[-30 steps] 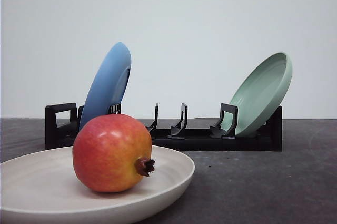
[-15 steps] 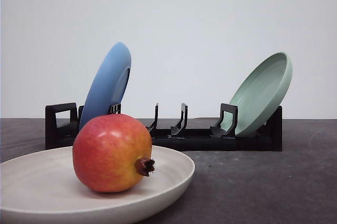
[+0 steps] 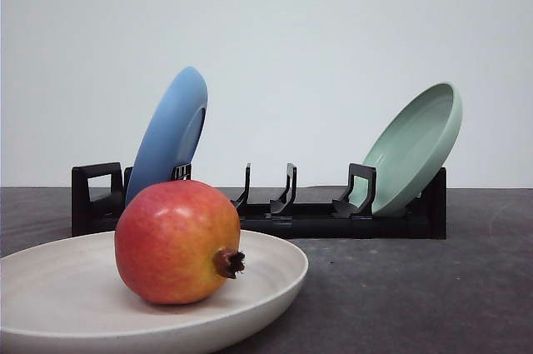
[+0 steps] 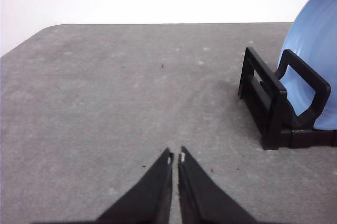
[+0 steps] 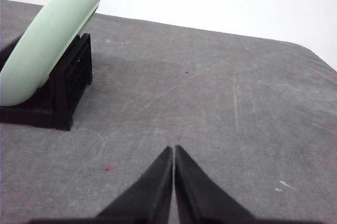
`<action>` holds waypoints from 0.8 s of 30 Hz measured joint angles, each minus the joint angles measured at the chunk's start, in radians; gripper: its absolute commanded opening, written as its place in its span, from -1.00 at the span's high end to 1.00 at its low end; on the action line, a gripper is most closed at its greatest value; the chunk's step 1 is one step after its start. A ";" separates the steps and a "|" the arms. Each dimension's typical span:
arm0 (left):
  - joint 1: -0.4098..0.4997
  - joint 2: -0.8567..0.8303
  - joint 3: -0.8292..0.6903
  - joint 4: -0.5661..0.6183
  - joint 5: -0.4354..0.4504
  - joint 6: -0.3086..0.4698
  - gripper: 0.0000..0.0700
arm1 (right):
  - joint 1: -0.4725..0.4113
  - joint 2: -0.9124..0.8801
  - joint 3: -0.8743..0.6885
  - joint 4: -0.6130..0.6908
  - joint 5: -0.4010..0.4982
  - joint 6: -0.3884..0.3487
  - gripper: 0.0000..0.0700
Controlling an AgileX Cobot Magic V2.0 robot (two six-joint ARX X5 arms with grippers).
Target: Place pomegranate in white plate
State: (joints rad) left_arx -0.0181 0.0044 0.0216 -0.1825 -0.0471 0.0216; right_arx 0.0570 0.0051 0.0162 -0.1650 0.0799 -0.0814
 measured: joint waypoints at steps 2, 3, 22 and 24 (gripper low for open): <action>0.000 0.000 0.000 0.000 0.000 0.000 1.00 | 0.000 0.000 0.000 0.000 0.000 0.000 1.00; 0.000 0.000 0.000 0.000 0.000 0.000 1.00 | 0.000 0.000 0.000 0.000 0.000 0.000 1.00; 0.000 0.000 0.000 0.000 0.000 0.000 1.00 | 0.000 0.000 0.000 0.000 0.000 0.000 1.00; 0.000 0.000 0.000 0.000 0.000 0.000 1.00 | 0.000 0.000 0.000 0.000 0.000 0.000 1.00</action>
State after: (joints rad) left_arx -0.0181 0.0044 0.0216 -0.1825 -0.0471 0.0216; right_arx 0.0570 0.0051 0.0162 -0.1650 0.0799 -0.0814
